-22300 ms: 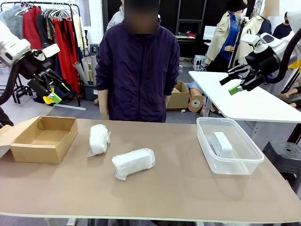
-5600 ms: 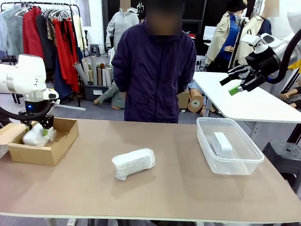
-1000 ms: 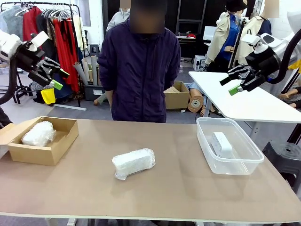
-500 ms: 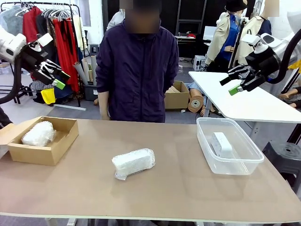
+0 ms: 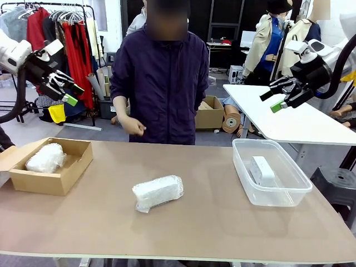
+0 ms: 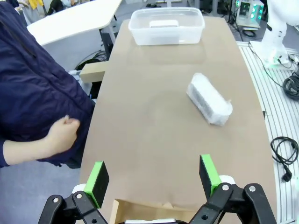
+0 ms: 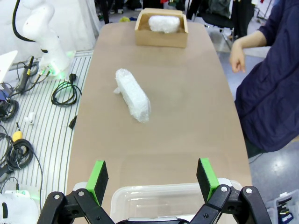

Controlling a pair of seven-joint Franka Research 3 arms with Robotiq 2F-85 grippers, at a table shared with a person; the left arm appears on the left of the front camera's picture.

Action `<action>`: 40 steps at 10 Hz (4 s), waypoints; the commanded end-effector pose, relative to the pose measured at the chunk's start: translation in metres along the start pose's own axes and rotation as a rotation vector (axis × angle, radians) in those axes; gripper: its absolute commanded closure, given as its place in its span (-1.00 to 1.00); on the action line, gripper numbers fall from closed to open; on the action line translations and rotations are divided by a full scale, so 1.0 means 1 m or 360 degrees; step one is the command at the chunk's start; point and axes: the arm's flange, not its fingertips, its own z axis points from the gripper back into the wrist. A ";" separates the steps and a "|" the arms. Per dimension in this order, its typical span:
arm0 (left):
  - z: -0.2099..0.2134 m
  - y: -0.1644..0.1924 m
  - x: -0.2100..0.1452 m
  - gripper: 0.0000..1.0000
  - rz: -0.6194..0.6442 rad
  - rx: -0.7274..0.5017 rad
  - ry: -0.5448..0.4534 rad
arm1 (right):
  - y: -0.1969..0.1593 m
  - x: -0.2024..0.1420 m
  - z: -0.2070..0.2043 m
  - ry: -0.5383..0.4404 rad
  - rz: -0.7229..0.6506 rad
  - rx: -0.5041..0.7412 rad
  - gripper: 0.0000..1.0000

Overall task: Separate and place wrapped and unwrapped clocks.
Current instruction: Pick up the Digital clock indicated by the person.

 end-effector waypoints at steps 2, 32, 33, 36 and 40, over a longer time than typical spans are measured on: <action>0.000 -0.002 -0.002 -1.00 -0.0025 -0.0002 -0.0029 | 0.005 -0.001 -0.001 0.0009 0.0020 0.0001 -1.00; 0.000 -0.002 -0.002 -1.00 -0.0025 -0.0002 -0.0029 | 0.005 -0.001 -0.001 0.0009 0.0020 0.0001 -1.00; 0.000 -0.002 -0.002 -1.00 -0.0025 -0.0002 -0.0029 | 0.005 -0.001 -0.001 0.0009 0.0020 0.0001 -1.00; 0.000 -0.002 -0.002 -1.00 -0.0025 -0.0002 -0.0029 | 0.005 -0.001 -0.001 0.0009 0.0020 0.0001 -1.00; 0.000 -0.002 -0.002 -1.00 -0.0025 -0.0002 -0.0029 | 0.005 -0.001 -0.001 0.0009 0.0020 0.0001 -1.00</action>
